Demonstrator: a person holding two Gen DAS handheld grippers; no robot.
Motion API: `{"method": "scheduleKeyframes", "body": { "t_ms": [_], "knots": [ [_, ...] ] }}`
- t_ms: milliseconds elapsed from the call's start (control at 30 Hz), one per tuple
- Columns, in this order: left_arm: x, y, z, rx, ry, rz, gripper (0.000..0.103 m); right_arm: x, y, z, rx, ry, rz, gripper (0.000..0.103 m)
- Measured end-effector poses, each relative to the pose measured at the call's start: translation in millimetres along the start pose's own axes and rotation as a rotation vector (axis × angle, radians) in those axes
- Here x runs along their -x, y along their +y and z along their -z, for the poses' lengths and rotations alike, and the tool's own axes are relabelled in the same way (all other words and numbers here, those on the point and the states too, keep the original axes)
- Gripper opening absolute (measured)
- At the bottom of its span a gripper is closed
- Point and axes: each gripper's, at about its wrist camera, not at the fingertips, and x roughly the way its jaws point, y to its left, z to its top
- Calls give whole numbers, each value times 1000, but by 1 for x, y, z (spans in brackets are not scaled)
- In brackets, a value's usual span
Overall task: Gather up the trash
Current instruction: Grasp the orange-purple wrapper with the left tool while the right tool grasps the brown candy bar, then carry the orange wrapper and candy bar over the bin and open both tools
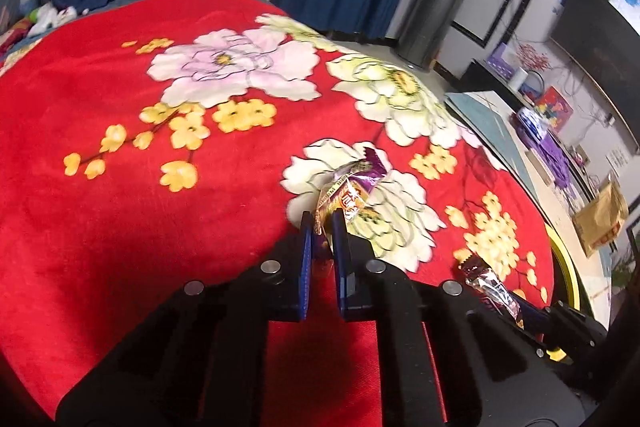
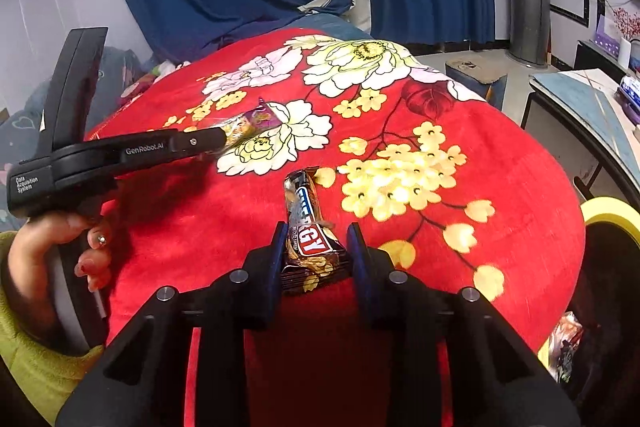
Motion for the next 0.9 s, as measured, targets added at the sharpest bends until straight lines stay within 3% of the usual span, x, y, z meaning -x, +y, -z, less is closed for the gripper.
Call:
{"method": "scheduleKeyframes", "body": {
  "t_ms": [433,900],
  "knots": [
    [32,-54,5,-127,-103,72,4,42,-22,-3,-78,-88,9,29],
    [58,-108,12,-211,-150,188,4,96,-63,-9,-164,-206,66,29]
  ]
}}
